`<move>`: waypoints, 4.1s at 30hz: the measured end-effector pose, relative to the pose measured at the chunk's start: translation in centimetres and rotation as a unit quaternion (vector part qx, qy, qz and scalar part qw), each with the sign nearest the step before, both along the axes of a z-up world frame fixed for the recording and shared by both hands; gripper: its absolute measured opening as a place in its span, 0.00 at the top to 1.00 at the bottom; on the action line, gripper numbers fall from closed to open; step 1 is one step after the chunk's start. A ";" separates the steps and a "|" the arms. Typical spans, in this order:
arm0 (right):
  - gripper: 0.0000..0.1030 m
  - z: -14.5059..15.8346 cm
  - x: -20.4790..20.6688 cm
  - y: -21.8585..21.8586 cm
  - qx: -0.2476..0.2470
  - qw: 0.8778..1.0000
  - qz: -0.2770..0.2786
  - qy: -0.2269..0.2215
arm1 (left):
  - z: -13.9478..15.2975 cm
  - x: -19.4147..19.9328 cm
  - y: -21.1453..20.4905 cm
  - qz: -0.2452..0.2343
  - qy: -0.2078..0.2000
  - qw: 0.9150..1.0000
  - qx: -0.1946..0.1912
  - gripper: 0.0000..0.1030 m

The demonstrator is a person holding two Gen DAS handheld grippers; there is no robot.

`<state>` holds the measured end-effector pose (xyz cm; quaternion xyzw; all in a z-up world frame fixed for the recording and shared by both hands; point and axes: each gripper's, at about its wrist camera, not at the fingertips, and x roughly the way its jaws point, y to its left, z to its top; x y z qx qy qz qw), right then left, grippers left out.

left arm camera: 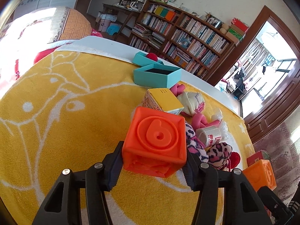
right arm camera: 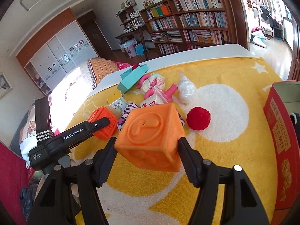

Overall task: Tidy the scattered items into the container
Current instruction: 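Carry both orange cubes into the tin box and release them, then move both grippers back toward the yellow box and red pompom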

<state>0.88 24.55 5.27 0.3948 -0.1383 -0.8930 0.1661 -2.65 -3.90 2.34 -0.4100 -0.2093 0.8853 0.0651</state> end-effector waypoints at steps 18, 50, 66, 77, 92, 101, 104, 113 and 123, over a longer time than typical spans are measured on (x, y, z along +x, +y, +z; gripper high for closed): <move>0.33 3.3 6.7 11.6 -0.014 0.988 -0.146 0.054 | 3.2 2.1 4.9 -0.050 0.036 0.998 -0.012 0.44; 0.32 5.0 14.4 26.9 0.041 0.940 -0.317 0.120 | 9.2 10.5 36.4 -0.398 0.063 0.915 0.014 0.37; 0.30 4.5 14.0 27.3 -0.008 0.944 -0.316 0.095 | 8.4 8.9 31.6 -0.333 0.046 0.942 0.013 0.21; 0.27 5.4 12.0 23.1 -0.001 0.961 -0.260 0.093 | 8.2 6.6 23.9 -0.240 0.036 0.970 0.028 0.15; 0.27 5.6 7.1 14.4 -0.028 0.990 -0.125 0.059 | 5.5 4.4 7.4 -0.061 0.002 0.996 0.061 0.15; 0.27 5.9 3.6 8.5 -0.019 0.997 -0.070 0.033 | 4.6 3.2 1.6 -0.014 -0.016 0.997 0.072 0.15; 0.27 4.7 1.9 7.1 -0.011 0.998 -0.067 0.016 | 4.5 2.7 0.8 -0.013 -0.018 0.998 0.063 0.15; 0.27 1.6 -2.1 5.1 -0.005 0.997 -0.076 -0.033 | 3.5 -0.8 -0.2 -0.005 -0.043 0.998 0.051 0.15; 0.27 -0.4 -4.7 4.5 -0.001 0.996 -0.079 -0.044 | 1.6 -7.3 2.3 0.009 -0.075 0.997 0.030 0.15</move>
